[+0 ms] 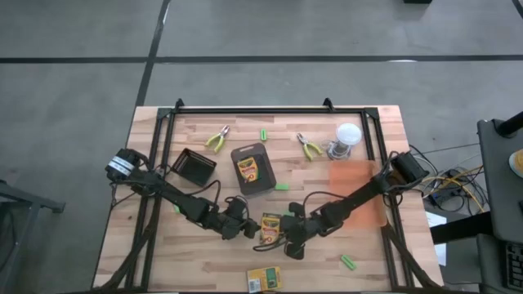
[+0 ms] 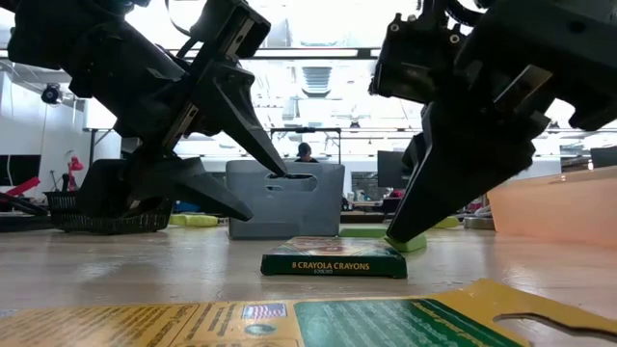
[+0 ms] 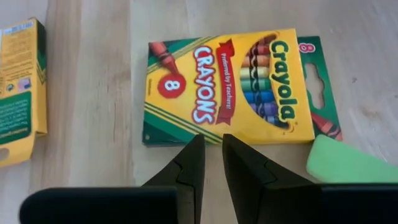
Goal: Pick & Place School Supplies
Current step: Put the top yellow crayon box into the black transparent bin
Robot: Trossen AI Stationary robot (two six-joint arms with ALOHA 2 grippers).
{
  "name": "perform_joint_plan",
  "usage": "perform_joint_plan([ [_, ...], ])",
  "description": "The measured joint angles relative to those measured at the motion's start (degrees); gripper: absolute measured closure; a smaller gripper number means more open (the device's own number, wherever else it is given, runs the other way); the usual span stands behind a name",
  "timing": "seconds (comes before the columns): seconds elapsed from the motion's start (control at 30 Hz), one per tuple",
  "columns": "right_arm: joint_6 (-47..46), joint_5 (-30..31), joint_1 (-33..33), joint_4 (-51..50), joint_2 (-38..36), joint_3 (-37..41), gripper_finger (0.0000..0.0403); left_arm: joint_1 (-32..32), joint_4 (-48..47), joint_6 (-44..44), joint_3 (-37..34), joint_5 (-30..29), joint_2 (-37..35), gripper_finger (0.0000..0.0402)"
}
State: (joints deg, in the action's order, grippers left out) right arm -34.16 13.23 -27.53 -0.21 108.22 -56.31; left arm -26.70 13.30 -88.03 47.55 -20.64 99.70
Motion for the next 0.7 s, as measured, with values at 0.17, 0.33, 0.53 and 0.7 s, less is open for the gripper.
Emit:
perform_joint_plan([
  [0.17,-0.3,0.2,0.0,0.4,0.0,0.6,0.0346,0.0,0.0,0.0,0.0,0.0,0.0,0.0195],
  [0.33,-0.4,0.2,0.0,2.9,0.0,1.2,0.0346,0.1,0.0,0.0,0.0,0.0,0.0,0.0195],
  [0.53,0.1,0.3,0.0,4.3,0.0,1.3,0.0346,0.1,0.0,0.0,0.0,0.0,0.0,0.0195],
  [0.7,1.4,0.5,0.0,7.4,2.0,1.3,0.0346,0.1,0.1,0.0,0.0,0.0,0.0,0.0195],
])
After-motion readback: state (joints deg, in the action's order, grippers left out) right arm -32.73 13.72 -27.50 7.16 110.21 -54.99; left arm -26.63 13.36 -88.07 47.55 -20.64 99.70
